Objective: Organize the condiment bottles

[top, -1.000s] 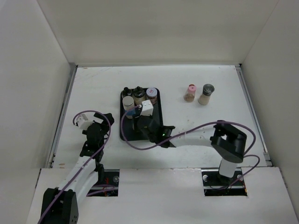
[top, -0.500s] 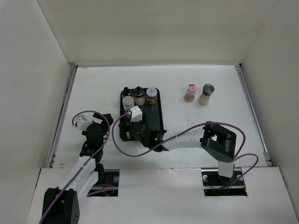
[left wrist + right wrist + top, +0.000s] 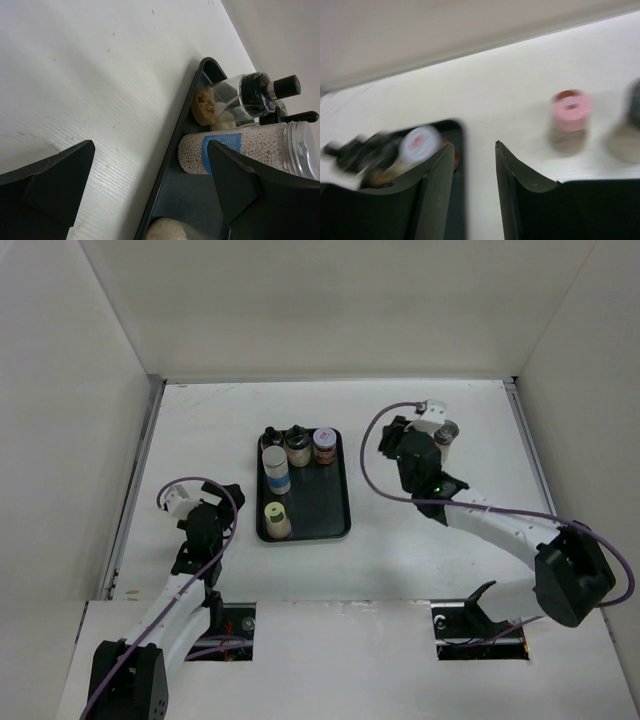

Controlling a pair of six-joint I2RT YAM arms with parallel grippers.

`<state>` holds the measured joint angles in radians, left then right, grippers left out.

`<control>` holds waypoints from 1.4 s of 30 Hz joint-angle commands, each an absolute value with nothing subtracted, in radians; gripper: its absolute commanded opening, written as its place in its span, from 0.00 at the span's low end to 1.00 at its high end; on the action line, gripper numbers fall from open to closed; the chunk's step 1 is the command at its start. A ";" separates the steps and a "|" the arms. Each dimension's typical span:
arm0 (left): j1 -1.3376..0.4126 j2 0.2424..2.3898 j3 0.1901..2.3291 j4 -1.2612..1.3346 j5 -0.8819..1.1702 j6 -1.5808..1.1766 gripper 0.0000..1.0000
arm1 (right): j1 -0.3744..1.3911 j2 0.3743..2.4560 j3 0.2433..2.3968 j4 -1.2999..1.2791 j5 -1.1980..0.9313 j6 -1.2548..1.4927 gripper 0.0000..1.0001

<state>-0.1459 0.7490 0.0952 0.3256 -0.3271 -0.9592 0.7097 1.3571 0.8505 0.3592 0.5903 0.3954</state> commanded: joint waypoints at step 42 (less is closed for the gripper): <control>-0.173 0.798 0.107 0.382 -0.331 -0.951 1.00 | 0.284 1.343 0.977 0.135 0.680 0.319 0.57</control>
